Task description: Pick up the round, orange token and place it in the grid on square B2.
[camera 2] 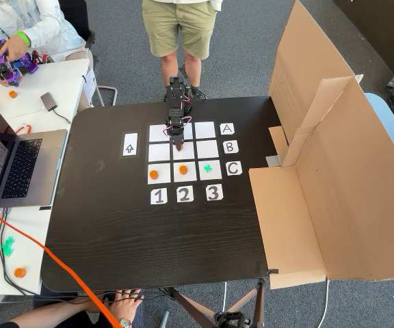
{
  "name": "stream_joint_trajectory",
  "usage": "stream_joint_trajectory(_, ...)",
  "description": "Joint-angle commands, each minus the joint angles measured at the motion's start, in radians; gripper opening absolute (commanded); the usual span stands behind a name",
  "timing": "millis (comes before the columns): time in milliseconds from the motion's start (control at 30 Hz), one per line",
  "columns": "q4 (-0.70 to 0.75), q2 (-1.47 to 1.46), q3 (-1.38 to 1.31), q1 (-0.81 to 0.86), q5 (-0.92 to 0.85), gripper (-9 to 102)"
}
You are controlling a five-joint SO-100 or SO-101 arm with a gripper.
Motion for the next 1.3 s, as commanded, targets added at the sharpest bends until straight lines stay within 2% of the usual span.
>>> stream_joint_trajectory(0,-0.015,-0.014,-0.057,-0.017,0.015,-1)
stream_joint_trajectory(267,-0.029,-0.046,-0.077,-0.044,0.021,0)
stream_joint_trajectory(300,-0.029,-0.048,-0.074,-0.044,0.029,4)
stream_joint_trajectory(400,-0.029,-0.046,-0.061,-0.043,0.037,29)
stream_joint_trajectory(533,-0.026,-0.026,-0.025,-0.034,0.037,54)
stream_joint_trajectory(867,-0.094,0.164,0.146,-0.003,0.037,56)
stream_joint_trajectory(1133,-0.138,0.488,0.354,0.069,0.043,56)
stream_joint_trajectory(1267,-0.169,0.735,0.445,0.141,0.043,48)
